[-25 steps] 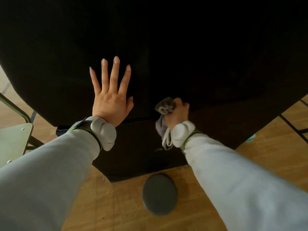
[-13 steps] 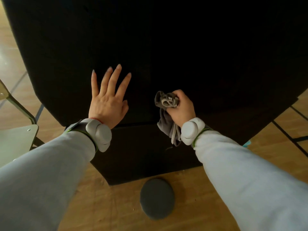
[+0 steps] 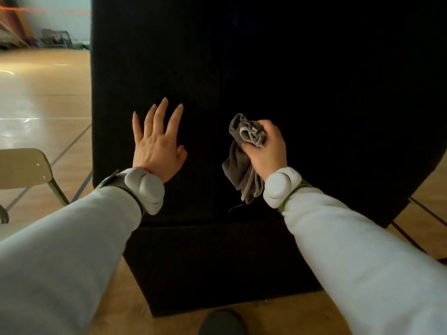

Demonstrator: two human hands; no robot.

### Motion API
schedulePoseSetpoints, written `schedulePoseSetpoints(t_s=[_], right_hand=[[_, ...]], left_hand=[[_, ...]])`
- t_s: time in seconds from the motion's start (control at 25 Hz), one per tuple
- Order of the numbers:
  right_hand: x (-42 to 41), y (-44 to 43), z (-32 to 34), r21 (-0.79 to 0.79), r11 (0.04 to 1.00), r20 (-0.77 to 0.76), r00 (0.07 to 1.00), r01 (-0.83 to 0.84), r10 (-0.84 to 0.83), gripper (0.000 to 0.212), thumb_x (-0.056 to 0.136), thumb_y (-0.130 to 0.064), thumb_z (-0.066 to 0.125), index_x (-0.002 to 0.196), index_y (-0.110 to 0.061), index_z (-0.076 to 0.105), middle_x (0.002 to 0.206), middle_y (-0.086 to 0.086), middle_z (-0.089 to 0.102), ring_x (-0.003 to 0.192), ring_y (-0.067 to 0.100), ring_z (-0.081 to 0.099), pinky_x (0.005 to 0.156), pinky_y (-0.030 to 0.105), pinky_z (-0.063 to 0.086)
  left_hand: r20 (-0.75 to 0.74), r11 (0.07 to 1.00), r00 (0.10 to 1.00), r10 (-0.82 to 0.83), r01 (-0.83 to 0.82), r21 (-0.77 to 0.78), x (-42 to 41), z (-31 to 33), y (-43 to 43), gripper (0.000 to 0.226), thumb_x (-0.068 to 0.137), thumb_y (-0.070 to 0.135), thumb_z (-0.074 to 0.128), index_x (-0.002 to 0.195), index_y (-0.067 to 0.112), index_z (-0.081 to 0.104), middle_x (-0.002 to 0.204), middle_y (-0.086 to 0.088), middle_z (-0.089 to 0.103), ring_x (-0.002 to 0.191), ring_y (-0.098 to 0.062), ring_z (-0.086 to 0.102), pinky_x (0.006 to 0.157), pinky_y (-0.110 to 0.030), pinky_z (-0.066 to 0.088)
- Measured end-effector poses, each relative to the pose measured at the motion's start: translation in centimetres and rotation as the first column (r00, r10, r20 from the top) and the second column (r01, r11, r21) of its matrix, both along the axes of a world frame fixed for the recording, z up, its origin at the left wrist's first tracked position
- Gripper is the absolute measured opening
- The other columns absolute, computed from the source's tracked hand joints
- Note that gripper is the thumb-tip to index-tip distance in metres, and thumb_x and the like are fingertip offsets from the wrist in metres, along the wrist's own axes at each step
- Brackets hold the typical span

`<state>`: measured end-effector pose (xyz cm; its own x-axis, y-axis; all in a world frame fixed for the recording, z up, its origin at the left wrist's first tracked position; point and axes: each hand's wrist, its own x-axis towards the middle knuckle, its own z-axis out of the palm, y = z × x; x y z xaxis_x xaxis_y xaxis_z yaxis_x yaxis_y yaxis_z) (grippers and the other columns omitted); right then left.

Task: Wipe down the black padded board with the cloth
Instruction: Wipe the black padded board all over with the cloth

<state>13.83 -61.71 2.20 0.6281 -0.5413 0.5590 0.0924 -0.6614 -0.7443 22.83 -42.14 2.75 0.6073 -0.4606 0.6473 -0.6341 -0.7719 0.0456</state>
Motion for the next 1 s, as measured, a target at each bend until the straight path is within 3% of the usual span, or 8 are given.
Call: schedulePoseSetpoints(t_s=[0.28,0.48,0.64,0.8,1.0], right_hand=[[-1.0,-0.1,8.5,-0.041,0.998,0.094,0.994,-0.043,0.047,0.031,0.076,-0.007,0.069,0.103,-0.011,0.056,0.108,0.004,0.053,0.082,0.005,0.048,0.065,-0.003,0.034],[-1.2,0.2,13.3,-0.086,0.995,0.138,0.988,-0.059,0.071,0.032,0.078,-0.007,0.066,0.108,-0.012,0.055,0.114,0.004,0.051,0.081,0.001,0.046,0.066,-0.002,0.036],[-0.6,0.3,16.4,-0.091,0.995,0.157,0.986,-0.047,0.06,0.035,0.081,-0.01,0.065,0.114,-0.011,0.055,0.119,0.007,0.051,0.091,0.006,0.047,0.072,0.01,0.034],[0.4,0.3,19.5,-0.112,0.994,0.223,0.974,-0.018,0.043,0.033,0.083,-0.012,0.064,0.115,-0.01,0.056,0.119,0.009,0.051,0.09,0.007,0.046,0.066,0.004,0.034],[1.8,0.5,22.4,-0.136,0.99,0.28,0.96,0.035,0.004,0.031,0.083,-0.011,0.063,0.113,-0.009,0.057,0.118,0.009,0.049,0.087,0.007,0.046,0.068,0.008,0.034]], left_hand=[[0.047,0.992,0.999,-0.006,0.012,-0.122,-1.0,6.9,-0.9,0.084,0.084,0.02,0.06,0.15,0.021,0.008,0.156,-0.011,0.005,0.143,-0.031,0.005,0.114,-0.05,-0.003],[0.123,0.989,0.992,0.008,0.011,-0.15,-1.1,11.5,-0.8,0.083,0.084,0.019,0.059,0.15,0.021,0.008,0.156,-0.011,0.006,0.143,-0.031,0.006,0.114,-0.05,-0.003],[0.157,0.99,0.988,0.0,0.023,-0.142,-0.4,14.8,-0.5,0.082,0.084,0.019,0.059,0.15,0.021,0.009,0.156,-0.011,0.006,0.143,-0.031,0.006,0.115,-0.05,-0.001],[0.19,0.99,0.982,-0.018,0.044,-0.134,1.1,17.9,-0.4,0.082,0.083,0.02,0.058,0.15,0.021,0.01,0.156,-0.01,0.007,0.143,-0.03,0.006,0.115,-0.05,0.0],[0.244,0.99,0.969,-0.051,0.082,-0.118,2.8,21.3,-0.8,0.082,0.083,0.02,0.058,0.15,0.022,0.01,0.156,-0.009,0.008,0.143,-0.03,0.006,0.116,-0.05,0.002]])
